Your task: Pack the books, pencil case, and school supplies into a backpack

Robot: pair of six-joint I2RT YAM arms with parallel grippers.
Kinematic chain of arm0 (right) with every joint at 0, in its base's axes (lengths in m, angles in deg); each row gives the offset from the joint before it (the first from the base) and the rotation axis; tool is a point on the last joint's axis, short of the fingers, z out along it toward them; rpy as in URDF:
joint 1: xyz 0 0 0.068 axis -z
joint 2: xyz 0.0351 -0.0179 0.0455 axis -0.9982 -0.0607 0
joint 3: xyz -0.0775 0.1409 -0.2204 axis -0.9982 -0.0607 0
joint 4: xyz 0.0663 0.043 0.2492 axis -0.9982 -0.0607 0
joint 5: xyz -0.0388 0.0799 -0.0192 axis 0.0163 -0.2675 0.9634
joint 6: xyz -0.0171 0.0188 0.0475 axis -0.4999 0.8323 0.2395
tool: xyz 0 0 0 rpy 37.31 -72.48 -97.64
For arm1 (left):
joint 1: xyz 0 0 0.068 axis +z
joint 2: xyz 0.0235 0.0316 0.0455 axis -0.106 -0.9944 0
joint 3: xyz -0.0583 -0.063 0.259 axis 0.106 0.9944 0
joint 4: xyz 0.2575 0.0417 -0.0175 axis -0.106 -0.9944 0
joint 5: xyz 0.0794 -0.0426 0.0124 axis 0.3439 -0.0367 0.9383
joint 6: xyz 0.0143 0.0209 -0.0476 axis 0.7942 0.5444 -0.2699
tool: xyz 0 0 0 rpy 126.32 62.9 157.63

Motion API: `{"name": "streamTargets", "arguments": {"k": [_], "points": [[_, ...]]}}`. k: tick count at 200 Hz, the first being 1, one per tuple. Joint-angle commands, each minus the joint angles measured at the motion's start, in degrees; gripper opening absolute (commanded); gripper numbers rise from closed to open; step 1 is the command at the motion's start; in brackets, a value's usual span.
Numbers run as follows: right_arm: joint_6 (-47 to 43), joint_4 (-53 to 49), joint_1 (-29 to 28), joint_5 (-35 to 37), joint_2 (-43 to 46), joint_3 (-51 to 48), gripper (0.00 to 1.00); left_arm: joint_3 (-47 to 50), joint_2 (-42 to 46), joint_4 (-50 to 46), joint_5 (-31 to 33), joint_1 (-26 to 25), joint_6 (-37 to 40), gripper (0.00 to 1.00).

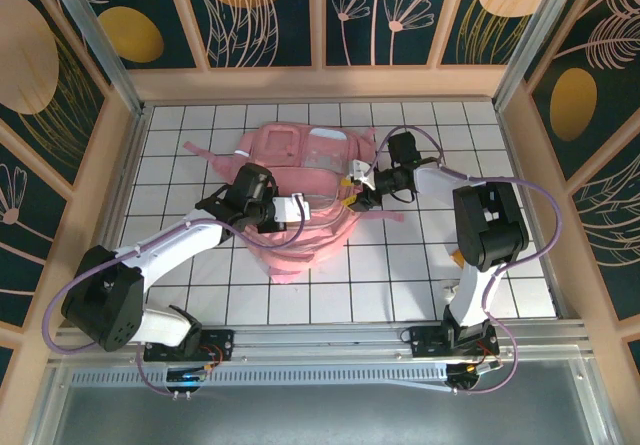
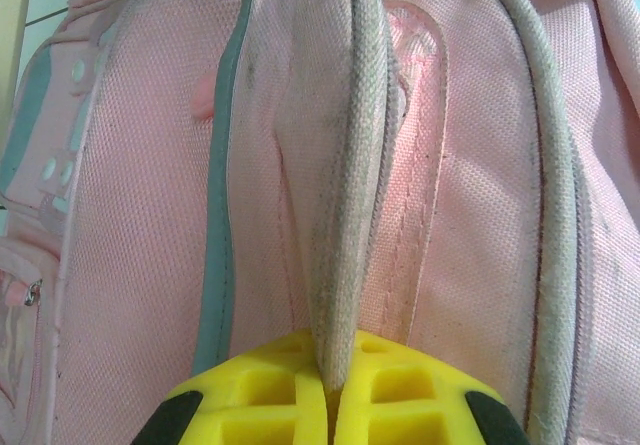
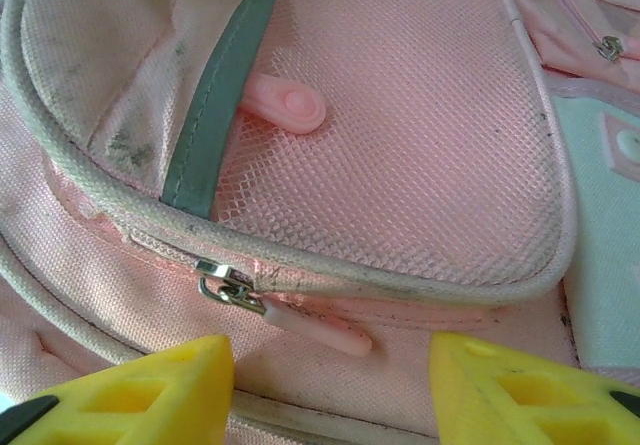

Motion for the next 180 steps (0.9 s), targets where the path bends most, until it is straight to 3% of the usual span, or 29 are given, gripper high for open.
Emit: {"name": "streamTargets", "arguments": {"k": [1, 7, 20, 45, 63, 94, 114, 141, 166, 180], "points": [[-1.14, -0.68, -2.05, 0.18, 0.54, -1.11, 0.49, -2.02, -0.16, 3.62, -6.97, -0.38, -1.32, 0.0], [-1.14, -0.77, -2.71, 0.74, 0.29, -0.93, 0.45, -2.29, -0.29, 3.72, -7.31, -0.38, -1.74, 0.0], [-0.92, -0.02, -3.99, 2.1, 0.02, -0.98, 0.28, -3.16, -1.02, 3.68, -7.95, -0.37, -3.23, 0.0], [1.8, 3.86, -4.77, 1.81, 1.26, -3.02, 0.18, -4.51, -2.45, 2.68, -8.76, -0.33, -4.65, 0.0], [2.16, 4.77, -4.61, 2.9, 2.97, -4.23, 0.0, -5.08, -2.8, 2.91, -7.63, -0.34, -6.64, 0.0], [6.42, 5.26, -2.32, 5.12, 8.68, -6.05, 0.0, -9.39, -4.91, 1.03, -2.88, -0.31, -15.75, 0.0], [7.61, 2.81, -2.14, 6.89, 14.06, -8.72, 0.0, -11.5, -5.84, 1.27, -4.18, -0.36, -23.53, 0.0], [4.87, -2.52, -4.4, 6.91, 20.43, -12.83, 0.0, -11.87, -6.63, 5.4, -6.48, -0.34, -32.76, 0.0], [0.64, -10.86, -6.3, 5.61, 22.06, -11.22, 0.0, -13.31, -9.68, 5.44, -5.86, -0.72, -35.49, 0.0], [3.08, -9.43, -9.4, 7.17, 21.78, -10.48, 0.0, -14.38, -11.33, 5.05, -6.53, -1.31, -36.98, 0.0]]}}
